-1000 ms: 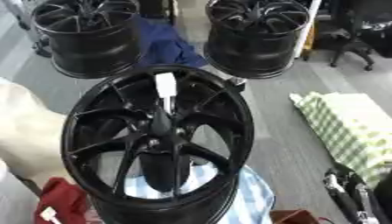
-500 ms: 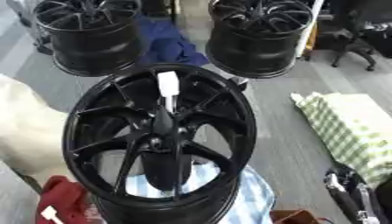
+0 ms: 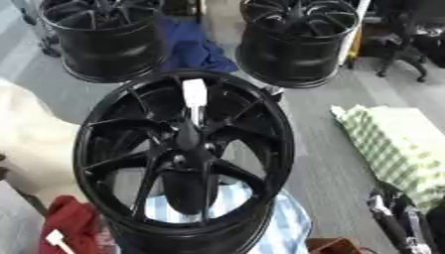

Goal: Pull the pin out of the wheel hub.

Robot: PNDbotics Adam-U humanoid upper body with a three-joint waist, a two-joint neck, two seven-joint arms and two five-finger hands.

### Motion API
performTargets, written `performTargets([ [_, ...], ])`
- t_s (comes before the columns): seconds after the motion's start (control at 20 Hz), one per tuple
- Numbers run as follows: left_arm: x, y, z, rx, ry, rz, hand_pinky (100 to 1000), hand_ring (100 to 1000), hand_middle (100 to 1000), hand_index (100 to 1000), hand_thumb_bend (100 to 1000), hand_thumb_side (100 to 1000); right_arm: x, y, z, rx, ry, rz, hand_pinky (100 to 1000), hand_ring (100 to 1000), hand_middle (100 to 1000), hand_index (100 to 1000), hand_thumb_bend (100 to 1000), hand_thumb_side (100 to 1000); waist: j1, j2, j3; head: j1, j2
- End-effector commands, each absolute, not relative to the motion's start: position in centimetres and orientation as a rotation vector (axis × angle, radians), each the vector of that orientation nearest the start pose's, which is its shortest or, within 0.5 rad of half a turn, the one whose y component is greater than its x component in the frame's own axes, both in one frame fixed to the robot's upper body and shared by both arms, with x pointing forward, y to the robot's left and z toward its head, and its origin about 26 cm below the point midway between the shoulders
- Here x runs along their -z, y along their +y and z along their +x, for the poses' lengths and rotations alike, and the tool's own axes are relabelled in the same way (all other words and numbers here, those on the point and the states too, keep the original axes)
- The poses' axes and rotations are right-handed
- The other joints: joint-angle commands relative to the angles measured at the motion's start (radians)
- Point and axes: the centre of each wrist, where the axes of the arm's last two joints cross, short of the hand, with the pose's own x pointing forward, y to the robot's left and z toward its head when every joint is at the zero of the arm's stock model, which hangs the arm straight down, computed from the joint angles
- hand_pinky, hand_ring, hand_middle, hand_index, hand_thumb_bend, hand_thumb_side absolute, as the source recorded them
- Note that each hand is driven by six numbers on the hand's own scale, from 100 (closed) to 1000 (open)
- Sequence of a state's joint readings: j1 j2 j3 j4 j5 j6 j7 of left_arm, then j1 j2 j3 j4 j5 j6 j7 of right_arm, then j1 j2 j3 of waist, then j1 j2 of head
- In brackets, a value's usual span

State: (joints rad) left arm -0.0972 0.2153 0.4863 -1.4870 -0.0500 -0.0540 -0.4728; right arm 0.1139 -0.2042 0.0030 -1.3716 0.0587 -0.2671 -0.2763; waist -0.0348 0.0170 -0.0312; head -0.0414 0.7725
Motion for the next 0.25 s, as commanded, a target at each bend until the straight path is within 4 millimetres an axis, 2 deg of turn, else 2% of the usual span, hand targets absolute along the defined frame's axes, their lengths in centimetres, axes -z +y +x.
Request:
performTargets([
  [0.05, -3.3, 40.7, 27.0, 0.152, -1.583, 0.188, 631, 578, 618, 808, 100, 679, 7.4, -31.4, 22.8, 0.003, -1.568, -0.423, 629, 623, 618, 834, 100, 534, 0.0, -0.005, -0.003, -0.001, -0.003],
  [0.25, -2.3, 40.0, 26.9, 0.133, -1.532, 0.18, 627, 573, 612, 805, 100, 661, 7.2, -31.4, 22.9, 0.006, -1.573, -0.423, 629, 621, 618, 834, 100, 533, 0.0, -0.004, -0.006, 0.001, -0.003],
])
